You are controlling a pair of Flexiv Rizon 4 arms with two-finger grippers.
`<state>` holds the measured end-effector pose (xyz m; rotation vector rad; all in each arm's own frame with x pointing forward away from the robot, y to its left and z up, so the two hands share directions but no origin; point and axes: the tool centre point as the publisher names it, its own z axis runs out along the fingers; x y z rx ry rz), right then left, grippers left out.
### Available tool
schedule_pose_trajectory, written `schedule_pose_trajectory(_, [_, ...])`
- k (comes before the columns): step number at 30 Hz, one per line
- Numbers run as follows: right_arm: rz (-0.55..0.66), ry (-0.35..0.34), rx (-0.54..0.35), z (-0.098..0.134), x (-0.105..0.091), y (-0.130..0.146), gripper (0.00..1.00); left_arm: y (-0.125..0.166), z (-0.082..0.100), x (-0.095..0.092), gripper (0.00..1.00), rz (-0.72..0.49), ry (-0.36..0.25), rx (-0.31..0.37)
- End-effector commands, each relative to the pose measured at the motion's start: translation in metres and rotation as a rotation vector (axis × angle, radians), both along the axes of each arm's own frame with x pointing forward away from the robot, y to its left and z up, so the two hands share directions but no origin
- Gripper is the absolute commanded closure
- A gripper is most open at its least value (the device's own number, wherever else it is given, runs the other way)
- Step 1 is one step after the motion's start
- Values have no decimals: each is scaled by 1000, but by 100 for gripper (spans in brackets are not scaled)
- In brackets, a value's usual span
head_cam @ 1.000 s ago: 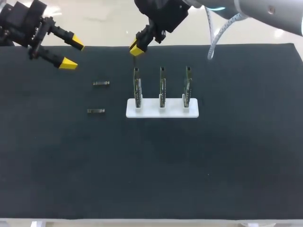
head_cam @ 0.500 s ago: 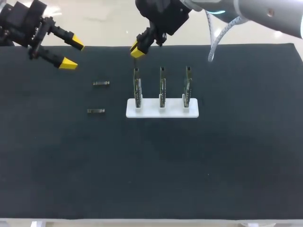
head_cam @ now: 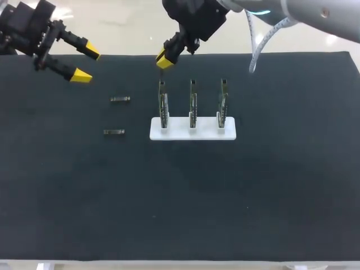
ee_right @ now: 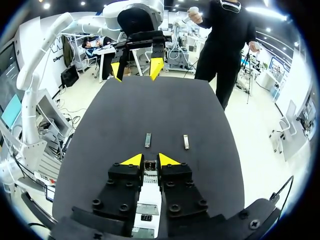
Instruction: Pick up the optical module with the left hand, and insert it into the network port with the right hand.
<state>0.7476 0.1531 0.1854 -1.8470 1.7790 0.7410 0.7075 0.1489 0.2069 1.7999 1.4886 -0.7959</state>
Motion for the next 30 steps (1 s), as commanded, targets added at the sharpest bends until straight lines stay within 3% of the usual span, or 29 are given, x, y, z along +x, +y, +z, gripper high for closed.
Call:
schedule_pose_trajectory(1, [-5,-6,5,-2,-5,-2,100,0,0,0,0,0,1,4])
schedule_pose_trajectory(30, [3,-33,22,-12,-2,-4,100,0,0,0,0,0,1,4])
